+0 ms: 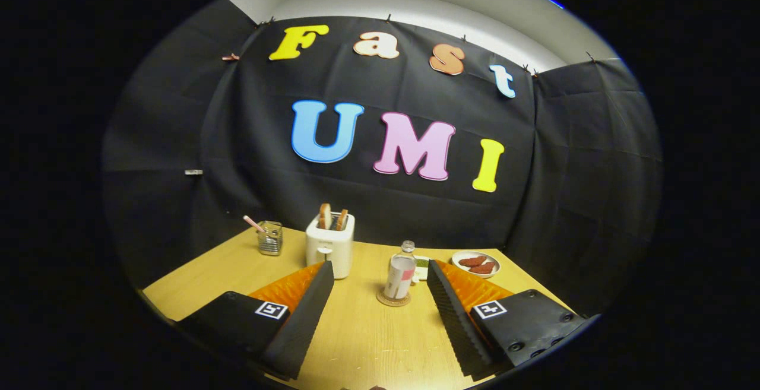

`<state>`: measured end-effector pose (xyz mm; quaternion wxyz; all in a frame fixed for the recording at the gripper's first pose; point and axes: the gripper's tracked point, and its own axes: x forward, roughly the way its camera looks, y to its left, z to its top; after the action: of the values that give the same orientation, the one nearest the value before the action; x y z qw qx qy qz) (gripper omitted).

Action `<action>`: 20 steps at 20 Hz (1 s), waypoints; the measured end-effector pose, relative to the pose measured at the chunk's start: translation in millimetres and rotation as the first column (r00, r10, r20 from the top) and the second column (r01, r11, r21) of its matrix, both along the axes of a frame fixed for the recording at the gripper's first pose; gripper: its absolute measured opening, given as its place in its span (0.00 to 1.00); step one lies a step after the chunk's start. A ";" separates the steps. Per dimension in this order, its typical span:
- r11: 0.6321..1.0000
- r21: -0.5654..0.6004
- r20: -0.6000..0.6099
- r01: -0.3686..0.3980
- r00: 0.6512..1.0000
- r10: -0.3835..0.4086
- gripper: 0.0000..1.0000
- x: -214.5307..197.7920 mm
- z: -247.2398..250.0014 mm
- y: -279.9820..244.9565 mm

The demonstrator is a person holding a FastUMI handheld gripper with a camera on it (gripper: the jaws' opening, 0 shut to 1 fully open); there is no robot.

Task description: Take the bottle from table, then pour the juice into the cup, finally place the bottle on the coaster

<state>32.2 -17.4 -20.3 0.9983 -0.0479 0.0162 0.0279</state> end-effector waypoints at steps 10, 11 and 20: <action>0.985 0.093 0.046 -0.145 0.989 0.141 0.97 -82.5 45.6 -8.1; 0.984 0.092 0.042 -0.151 0.988 0.147 0.97 -85.1 45.7 -10.9; 0.982 0.107 0.047 -0.159 0.987 0.154 0.97 -83.2 50.7 -10.8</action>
<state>-50.9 -28.2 30.4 0.9943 0.0055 -0.0086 0.1062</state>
